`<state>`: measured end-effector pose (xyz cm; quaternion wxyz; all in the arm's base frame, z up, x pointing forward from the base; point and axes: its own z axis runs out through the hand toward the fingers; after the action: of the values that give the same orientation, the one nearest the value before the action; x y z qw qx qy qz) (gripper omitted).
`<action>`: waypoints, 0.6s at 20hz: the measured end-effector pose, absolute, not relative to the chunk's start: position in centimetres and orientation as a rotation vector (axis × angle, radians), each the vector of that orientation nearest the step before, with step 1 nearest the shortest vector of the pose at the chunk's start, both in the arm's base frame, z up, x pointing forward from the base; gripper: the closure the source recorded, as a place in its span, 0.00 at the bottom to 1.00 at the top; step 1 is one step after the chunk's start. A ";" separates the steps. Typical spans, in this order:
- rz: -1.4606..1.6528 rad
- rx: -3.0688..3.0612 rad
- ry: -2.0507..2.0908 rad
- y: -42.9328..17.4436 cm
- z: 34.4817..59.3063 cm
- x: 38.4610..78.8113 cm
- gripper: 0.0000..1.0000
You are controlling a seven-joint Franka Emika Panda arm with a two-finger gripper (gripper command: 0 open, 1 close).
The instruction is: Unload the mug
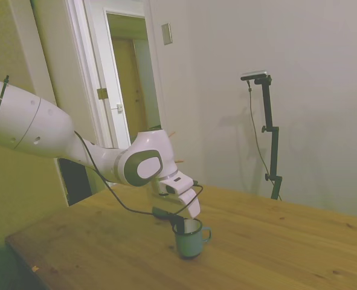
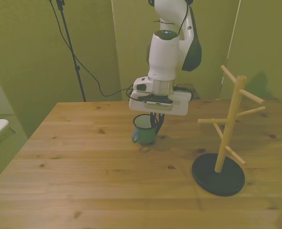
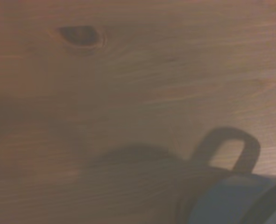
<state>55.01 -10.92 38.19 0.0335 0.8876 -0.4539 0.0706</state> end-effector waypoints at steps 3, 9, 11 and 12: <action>0.241 2.720 -1.402 -10.9 38.1 55.1 1.00; 0.252 2.723 -1.405 -10.8 37.1 55.1 1.00; 0.254 2.724 -1.405 -10.7 36.8 55.0 1.00; 0.254 2.724 -1.405 -10.7 36.8 55.0 0.00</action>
<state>55.01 -10.74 36.81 0.0331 0.8853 -0.4565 0.0827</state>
